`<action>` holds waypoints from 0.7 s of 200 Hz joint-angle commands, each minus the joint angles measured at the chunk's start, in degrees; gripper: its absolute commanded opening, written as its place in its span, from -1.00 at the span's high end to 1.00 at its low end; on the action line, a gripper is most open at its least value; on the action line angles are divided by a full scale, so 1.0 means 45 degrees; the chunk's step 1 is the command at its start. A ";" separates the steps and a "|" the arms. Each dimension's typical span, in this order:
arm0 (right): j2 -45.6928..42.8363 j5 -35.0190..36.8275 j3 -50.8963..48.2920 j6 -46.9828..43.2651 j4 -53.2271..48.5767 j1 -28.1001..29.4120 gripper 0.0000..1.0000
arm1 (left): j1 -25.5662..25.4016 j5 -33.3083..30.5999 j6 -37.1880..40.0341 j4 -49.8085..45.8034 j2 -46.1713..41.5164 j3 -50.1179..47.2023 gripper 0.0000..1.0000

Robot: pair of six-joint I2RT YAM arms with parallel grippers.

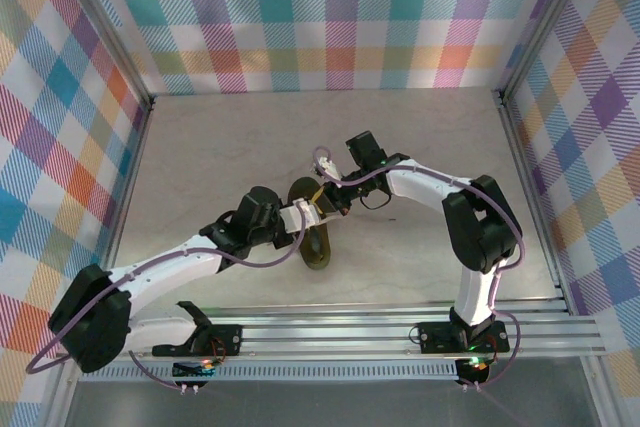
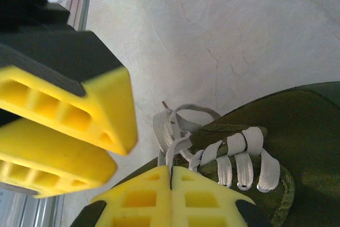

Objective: Tie the shoes

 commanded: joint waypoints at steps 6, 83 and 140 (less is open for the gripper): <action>0.0201 -0.0778 0.0565 -0.0352 -0.0552 -0.0086 1.00 | -0.0153 -0.0481 0.0530 0.0028 0.0515 -0.0008 0.40; 0.0289 -0.0819 0.0727 -0.0438 -0.0811 -0.0125 1.00 | -0.0350 -0.0822 0.0639 0.0376 0.1890 0.0207 0.46; 0.0235 -0.0779 0.0705 -0.0438 -0.0804 -0.0124 1.00 | -0.0289 -0.1069 -0.0144 0.0686 0.0951 0.0041 1.00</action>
